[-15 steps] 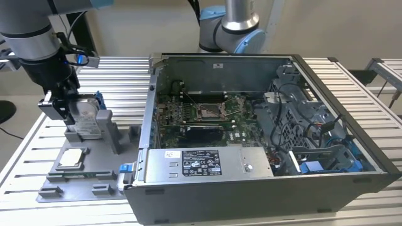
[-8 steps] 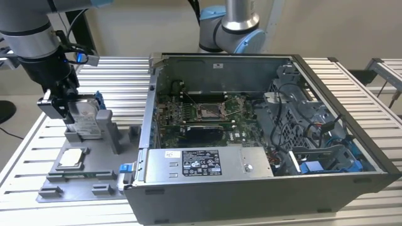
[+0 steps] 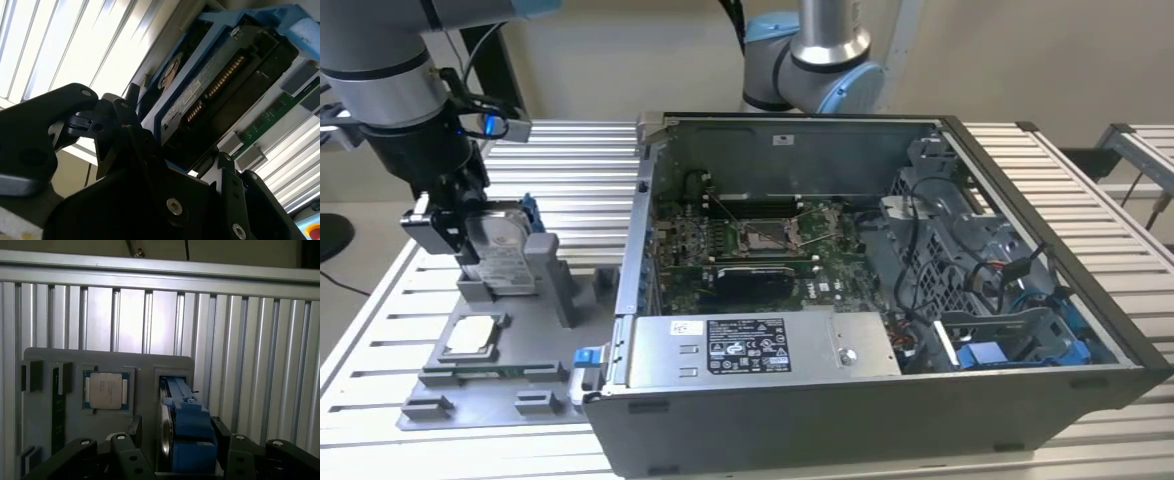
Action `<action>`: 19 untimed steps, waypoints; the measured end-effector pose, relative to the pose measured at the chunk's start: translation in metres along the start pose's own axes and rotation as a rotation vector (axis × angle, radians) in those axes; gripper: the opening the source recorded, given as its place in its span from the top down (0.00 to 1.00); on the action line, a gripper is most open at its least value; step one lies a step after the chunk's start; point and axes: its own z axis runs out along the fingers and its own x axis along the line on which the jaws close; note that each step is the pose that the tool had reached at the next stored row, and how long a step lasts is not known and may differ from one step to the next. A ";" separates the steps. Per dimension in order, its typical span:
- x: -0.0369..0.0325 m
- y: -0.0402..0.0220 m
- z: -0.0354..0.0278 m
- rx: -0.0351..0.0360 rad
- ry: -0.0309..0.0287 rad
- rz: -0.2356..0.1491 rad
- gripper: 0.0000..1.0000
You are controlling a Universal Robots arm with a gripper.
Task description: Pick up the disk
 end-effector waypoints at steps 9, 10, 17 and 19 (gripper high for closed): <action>0.0000 0.0000 0.0002 0.0002 -0.0001 0.000 1.00; 0.0000 0.0000 0.0002 0.0001 -0.0001 0.000 1.00; 0.0000 0.0000 0.0003 0.0002 -0.0001 0.000 1.00; 0.0001 0.0000 0.0004 0.0003 -0.0002 0.000 1.00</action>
